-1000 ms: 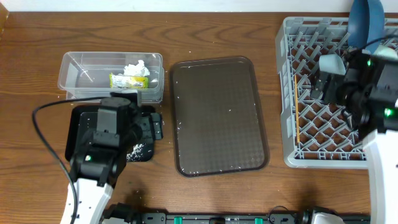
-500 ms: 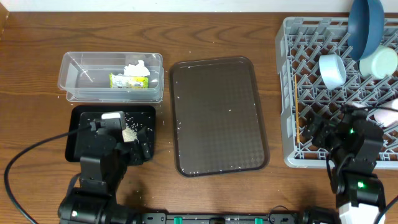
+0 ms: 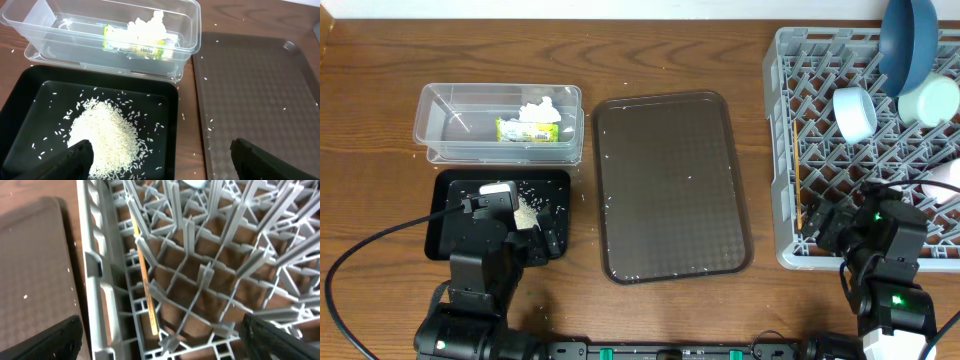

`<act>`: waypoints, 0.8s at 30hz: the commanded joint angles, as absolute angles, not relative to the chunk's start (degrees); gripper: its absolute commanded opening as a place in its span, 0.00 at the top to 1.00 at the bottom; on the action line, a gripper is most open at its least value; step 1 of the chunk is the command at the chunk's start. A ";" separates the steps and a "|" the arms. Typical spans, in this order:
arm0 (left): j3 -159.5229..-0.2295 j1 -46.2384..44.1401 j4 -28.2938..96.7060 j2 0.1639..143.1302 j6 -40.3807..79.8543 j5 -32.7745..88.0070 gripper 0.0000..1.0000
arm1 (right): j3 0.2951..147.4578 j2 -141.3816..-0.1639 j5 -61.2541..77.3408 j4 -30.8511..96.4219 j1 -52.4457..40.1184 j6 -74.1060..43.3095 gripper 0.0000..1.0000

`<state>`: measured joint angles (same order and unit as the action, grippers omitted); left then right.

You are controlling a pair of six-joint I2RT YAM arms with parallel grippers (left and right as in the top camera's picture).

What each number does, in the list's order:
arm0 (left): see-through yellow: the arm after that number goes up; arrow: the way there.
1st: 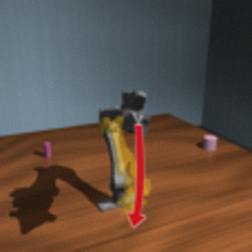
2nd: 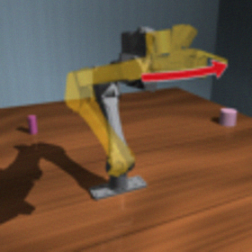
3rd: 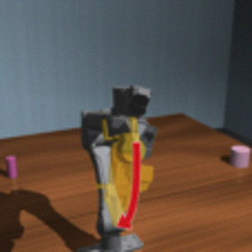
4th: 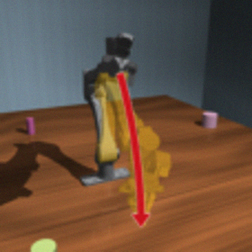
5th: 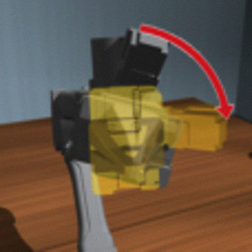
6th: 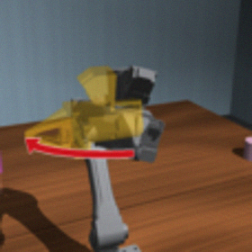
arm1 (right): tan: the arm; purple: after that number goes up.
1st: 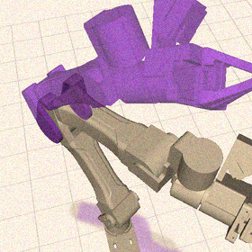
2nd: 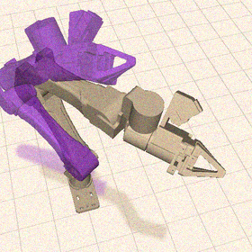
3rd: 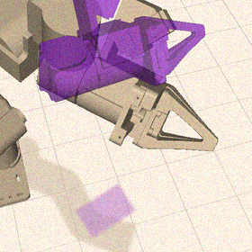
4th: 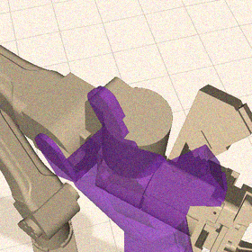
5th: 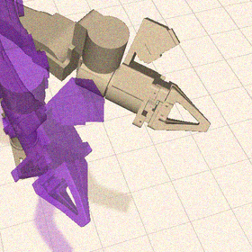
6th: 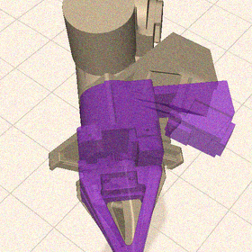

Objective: Sort waste into correct bins and load items into the dishwasher rack

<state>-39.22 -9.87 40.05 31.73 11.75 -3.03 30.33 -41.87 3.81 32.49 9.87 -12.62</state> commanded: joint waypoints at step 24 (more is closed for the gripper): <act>-38.85 -9.96 39.88 31.77 11.64 -3.90 0.10 | 30.13 -42.63 2.83 36.36 10.11 -13.23 0.01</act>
